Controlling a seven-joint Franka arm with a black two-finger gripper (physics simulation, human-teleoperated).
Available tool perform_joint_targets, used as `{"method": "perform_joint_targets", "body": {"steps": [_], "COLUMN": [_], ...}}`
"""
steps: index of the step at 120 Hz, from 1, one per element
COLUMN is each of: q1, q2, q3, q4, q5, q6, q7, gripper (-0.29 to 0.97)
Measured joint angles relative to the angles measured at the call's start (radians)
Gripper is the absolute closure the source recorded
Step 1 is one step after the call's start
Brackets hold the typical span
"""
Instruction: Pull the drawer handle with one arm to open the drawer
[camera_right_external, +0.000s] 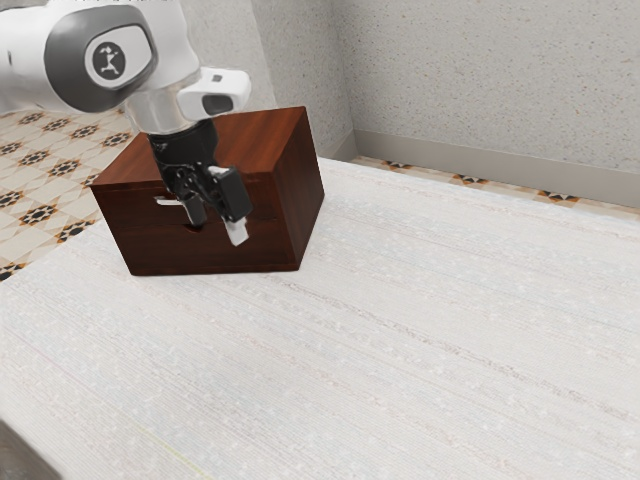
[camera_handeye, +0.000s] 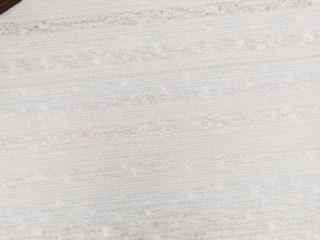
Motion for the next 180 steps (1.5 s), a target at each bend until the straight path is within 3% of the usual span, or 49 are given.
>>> {"method": "perform_joint_targets", "body": {"steps": [10, 32, 58, 81, 103, 117, 128, 150, 164, 180], "q1": [-0.016, -0.028, -0.027, -0.066, 0.245, 0.348, 0.441, 0.454, 0.452, 0.46], "q2": [-0.058, -0.058, -0.059, -0.026, -0.03, -0.058, -0.157, -0.198, -0.169, -0.132], "q3": [-0.002, 0.002, -0.008, -0.001, -0.28, -0.299, -0.27, -0.233, -0.231, -0.218], "q4": [-0.063, -0.077, -0.075, -0.08, -0.077, -0.091, -0.231, -0.344, -0.351, -0.344], "q5": [-0.002, -0.063, -0.099, -0.059, -0.036, -0.006, 0.006, 0.019, 0.024, 0.078], "q6": [0.022, 0.045, 0.042, 0.035, 0.054, 0.093, 0.179, 0.359, 0.444, 0.499], "q7": [-0.008, -0.087, -0.53, -0.914, -1.193, -1.333, -1.431, -1.61, -1.721, -1.824], "gripper": [0.02, 0.02, 0.02, 0.04, 0.05, 0.05, 0.06, 0.07, 0.07, 0.07]}}
